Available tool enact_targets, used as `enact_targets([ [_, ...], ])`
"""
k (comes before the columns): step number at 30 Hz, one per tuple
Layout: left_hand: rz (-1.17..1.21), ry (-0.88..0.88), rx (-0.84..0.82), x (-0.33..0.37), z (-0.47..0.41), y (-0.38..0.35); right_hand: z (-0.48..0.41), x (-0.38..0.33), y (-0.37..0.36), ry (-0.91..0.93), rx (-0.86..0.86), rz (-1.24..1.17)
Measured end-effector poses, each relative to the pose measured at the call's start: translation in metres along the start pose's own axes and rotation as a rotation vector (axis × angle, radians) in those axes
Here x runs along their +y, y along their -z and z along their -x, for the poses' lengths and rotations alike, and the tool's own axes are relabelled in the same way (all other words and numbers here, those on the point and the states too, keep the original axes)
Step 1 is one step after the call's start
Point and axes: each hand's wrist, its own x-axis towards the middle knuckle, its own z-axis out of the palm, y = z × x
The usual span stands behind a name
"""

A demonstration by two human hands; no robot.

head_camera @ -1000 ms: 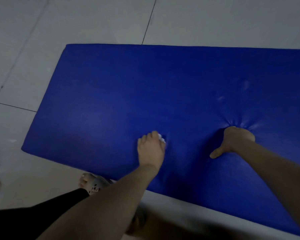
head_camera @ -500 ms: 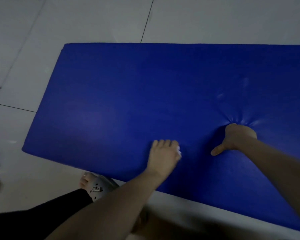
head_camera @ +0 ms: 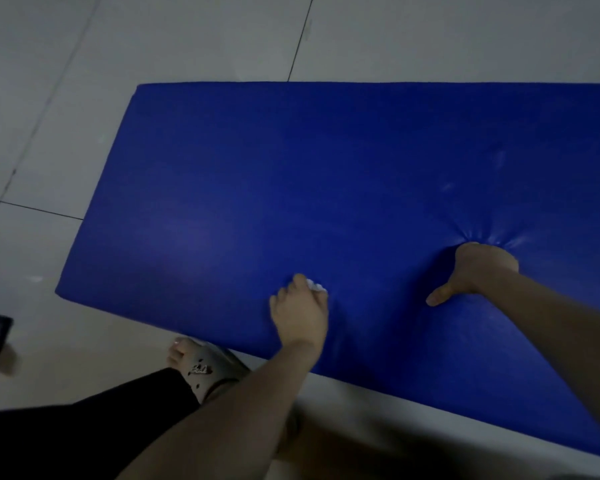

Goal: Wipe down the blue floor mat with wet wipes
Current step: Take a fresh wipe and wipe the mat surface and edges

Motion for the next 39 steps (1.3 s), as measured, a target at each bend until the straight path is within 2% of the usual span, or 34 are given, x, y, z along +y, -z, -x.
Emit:
enact_targets([
  [3,-0.062,-0.201,-0.08,0.045,0.041,-0.011,0.0,-0.001,0.0,-0.003,0.0,-0.004],
  [6,-0.145,-0.475,-0.221,0.082,0.081,-0.023,-0.002,0.0,-0.002,-0.007,0.006,-0.013],
  [8,-0.137,-0.569,-0.287,0.086,0.088,-0.027,-0.002,0.002,-0.003,-0.007,0.01,-0.02],
  [10,-0.14,-0.682,-0.273,0.075,0.079,-0.029,-0.003,0.004,-0.004,-0.001,0.027,-0.012],
  [13,-0.157,-0.82,-0.162,0.041,0.052,-0.022,-0.002,0.006,-0.004,0.009,0.026,-0.009],
  [17,-0.206,-0.703,-0.017,-0.016,0.001,0.0,-0.001,0.004,-0.001,0.004,0.001,-0.013],
  [20,-0.309,-0.465,0.014,-0.064,-0.036,0.019,-0.001,0.004,-0.001,0.003,-0.008,-0.011],
  [22,-0.283,-0.245,0.017,-0.086,-0.046,0.028,-0.001,0.003,-0.002,-0.001,-0.002,-0.007],
  [25,-0.14,0.08,0.044,-0.078,-0.038,0.027,-0.003,0.003,-0.002,-0.009,0.003,-0.007],
  [26,-0.103,0.134,0.051,-0.067,-0.029,0.024,-0.003,0.002,-0.003,-0.006,0.006,-0.005],
  [28,-0.05,0.134,0.056,-0.044,-0.006,0.017,-0.004,0.002,-0.003,0.0,0.006,-0.001],
  [32,-0.025,-0.069,-0.005,0.006,0.044,-0.002,-0.006,0.002,-0.003,0.006,0.008,0.004],
  [37,-0.072,-0.56,-0.177,0.05,0.096,-0.023,-0.009,0.003,-0.006,0.006,0.014,0.006],
  [39,-0.108,-0.709,-0.18,0.045,0.092,-0.023,-0.01,0.005,-0.006,0.0,0.005,0.003],
])
